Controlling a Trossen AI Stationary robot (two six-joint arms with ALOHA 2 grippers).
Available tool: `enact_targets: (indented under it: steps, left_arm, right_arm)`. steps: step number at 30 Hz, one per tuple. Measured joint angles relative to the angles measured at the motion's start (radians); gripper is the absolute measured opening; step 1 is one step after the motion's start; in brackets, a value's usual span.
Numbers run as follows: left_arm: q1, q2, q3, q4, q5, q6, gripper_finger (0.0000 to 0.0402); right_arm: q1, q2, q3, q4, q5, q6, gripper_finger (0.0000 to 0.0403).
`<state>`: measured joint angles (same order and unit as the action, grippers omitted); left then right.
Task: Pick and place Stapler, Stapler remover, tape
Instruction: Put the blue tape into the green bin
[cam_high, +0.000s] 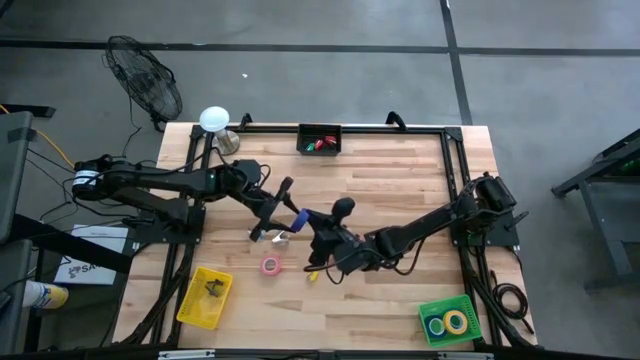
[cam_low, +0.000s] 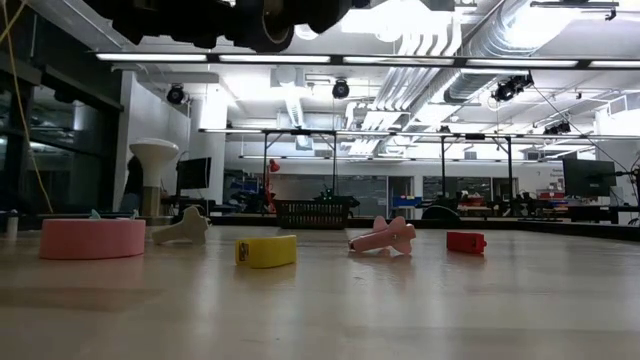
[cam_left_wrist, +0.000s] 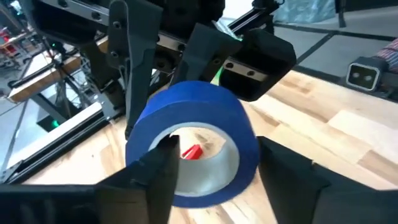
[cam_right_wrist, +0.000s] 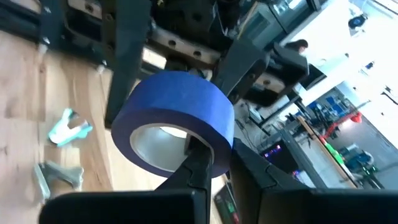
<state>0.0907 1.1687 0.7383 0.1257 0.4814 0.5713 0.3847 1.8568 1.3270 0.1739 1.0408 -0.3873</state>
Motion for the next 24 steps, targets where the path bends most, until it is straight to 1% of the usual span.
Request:
enact_targets:
  steps: [2, 5, 10, 13, 15, 19, 21, 24]
  left_arm:
    - [0.001, 0.000, 0.000, -0.009, -0.005, 0.000, 0.0222]
    - [0.001, -0.005, 0.000, -0.035, -0.043, 0.018, 0.0234]
    - [0.002, -0.034, 0.000, -0.104, -0.201, 0.053, 0.0236]
    - [0.001, -0.049, 0.000, -0.127, -0.263, 0.053, 0.0236]
    - [0.001, -0.055, 0.000, -0.159, -0.291, 0.052, 0.0237]
    - [0.001, -0.055, 0.000, -0.225, -0.323, 0.049, 0.0237]
    - [0.001, -0.055, 0.000, -0.245, -0.329, 0.049, 0.0237]
    - [0.001, -0.052, 0.000, -0.270, -0.340, 0.049, 0.0237]
  right_arm:
    - [0.004, 0.000, 0.000, -0.051, 0.023, 0.031, 0.0027]
    - [0.015, -0.019, 0.000, -0.161, 0.024, 0.119, 0.0027]
    - [0.034, -0.088, 0.000, -0.414, -0.010, 0.368, 0.0027]
    - [0.040, -0.141, 0.000, -0.594, -0.086, 0.571, 0.0027]
    - [0.042, -0.175, 0.000, -0.729, -0.184, 0.720, 0.0027]
    - [0.043, -0.220, 0.000, -0.971, -0.444, 0.979, 0.0027]
    - [0.044, -0.228, 0.000, -1.072, -0.565, 1.063, 0.0027]
    - [0.044, -0.228, 0.000, -1.206, -0.788, 1.170, 0.0027]
